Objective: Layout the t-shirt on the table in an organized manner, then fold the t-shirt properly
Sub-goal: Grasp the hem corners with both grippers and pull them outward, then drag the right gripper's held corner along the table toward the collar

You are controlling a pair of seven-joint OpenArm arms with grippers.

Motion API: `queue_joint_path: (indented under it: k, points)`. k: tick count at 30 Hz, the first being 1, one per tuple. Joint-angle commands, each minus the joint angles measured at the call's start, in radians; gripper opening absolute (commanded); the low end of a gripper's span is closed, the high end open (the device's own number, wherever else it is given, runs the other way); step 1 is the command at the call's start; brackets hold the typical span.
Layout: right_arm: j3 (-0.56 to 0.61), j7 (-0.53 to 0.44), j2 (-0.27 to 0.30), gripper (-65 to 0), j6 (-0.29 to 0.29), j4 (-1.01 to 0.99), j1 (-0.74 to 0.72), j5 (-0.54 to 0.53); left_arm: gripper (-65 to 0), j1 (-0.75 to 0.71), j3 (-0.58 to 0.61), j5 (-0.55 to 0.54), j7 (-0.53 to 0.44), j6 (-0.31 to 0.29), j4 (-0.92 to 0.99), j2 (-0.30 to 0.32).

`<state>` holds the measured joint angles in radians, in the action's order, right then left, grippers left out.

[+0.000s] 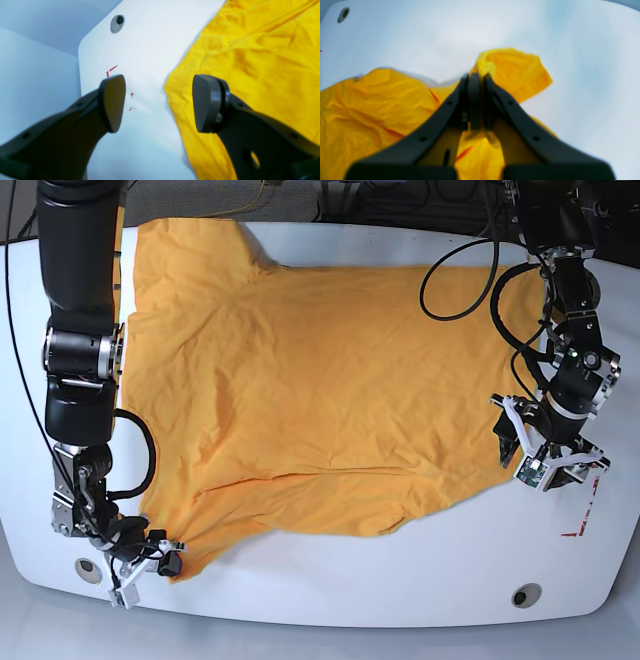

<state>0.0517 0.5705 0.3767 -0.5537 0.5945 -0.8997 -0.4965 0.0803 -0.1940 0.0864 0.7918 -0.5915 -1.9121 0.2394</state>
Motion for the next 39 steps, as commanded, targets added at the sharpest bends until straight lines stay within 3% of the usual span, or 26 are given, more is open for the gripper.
queue_joint_path:
  k: [1, 13, 16, 18, 25, 28, 34, 39]
  points:
    - [-0.003, -0.031, 0.011, -65.0, -0.009, 0.022, -0.080, -0.015, -25.7, 0.014, -0.005, -0.003, -0.021, 0.008, -0.014, 0.010]
    - [-0.002, -0.031, -0.008, -64.7, -0.009, 0.022, -0.190, -0.015, -25.7, 0.009, -0.005, -0.003, -0.021, 0.008, -0.016, 0.010]
    - [-0.002, -0.027, -0.018, -60.7, -0.004, 0.020, -0.209, 0.003, -25.7, 0.009, -0.005, -0.003, -0.021, 0.008, -0.016, 0.010]
    - [-0.002, -0.027, -0.025, -52.3, -0.002, 0.020, -0.215, 0.038, -25.7, 0.009, -0.005, -0.003, -0.021, 0.008, -0.016, 0.010]
    - [-0.008, -0.025, -0.034, -9.8, 0.080, 0.022, -0.177, 0.100, -25.7, 0.009, -0.005, -0.003, -0.021, 0.008, -0.017, 0.010]
    - [-0.008, -0.010, -0.020, 0.0, 0.099, 0.025, -0.143, 0.103, -25.7, 0.009, -0.005, -0.003, -0.021, 0.008, -0.017, 0.010]
    - [-0.008, 0.093, 0.038, -3.4, 0.091, 0.037, -0.097, 0.092, -25.7, 0.009, -0.005, -0.003, -0.019, 0.008, -0.019, 0.010]
    - [-0.009, 0.205, 0.106, -4.4, 0.062, 0.230, 0.040, 0.011, -25.7, 0.009, -0.005, -0.004, 0.028, 0.008, -0.020, 0.010]
